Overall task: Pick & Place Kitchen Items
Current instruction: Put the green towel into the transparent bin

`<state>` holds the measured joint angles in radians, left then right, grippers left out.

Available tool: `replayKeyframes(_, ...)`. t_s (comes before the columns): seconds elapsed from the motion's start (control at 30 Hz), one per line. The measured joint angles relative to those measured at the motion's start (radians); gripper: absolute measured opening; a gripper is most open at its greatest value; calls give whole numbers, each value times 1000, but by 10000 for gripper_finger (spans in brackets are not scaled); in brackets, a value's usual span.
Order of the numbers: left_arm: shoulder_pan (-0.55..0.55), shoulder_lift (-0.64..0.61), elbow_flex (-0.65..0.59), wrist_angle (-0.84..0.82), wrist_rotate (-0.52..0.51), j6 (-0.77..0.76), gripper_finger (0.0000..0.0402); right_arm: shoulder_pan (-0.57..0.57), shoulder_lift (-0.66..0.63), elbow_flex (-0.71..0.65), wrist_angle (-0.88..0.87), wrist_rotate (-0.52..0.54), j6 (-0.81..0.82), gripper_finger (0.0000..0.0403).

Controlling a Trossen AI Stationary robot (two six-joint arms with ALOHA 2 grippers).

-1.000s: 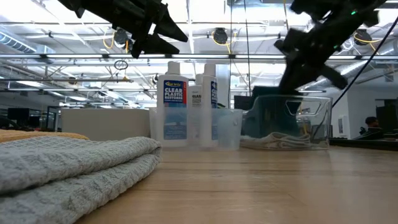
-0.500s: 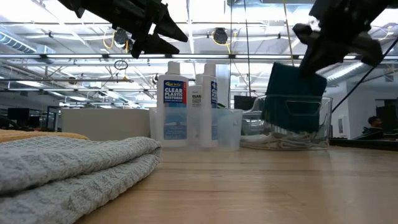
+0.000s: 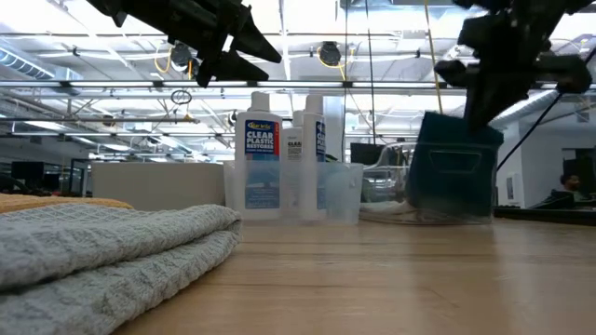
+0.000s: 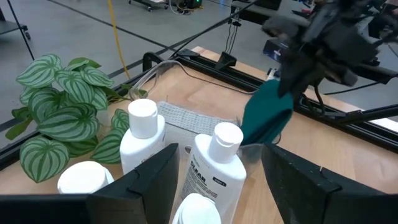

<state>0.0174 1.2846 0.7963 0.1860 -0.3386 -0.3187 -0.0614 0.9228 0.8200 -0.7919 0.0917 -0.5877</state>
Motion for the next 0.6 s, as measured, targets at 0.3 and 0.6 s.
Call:
replayKeyframes(0.3,0,0,0,0,0,0,235,-75,111,0,95,94,-114,0)
replayKeyframes(0.6,0,0,0,0,0,0,235,-216,248,0,291,167,-245,0)
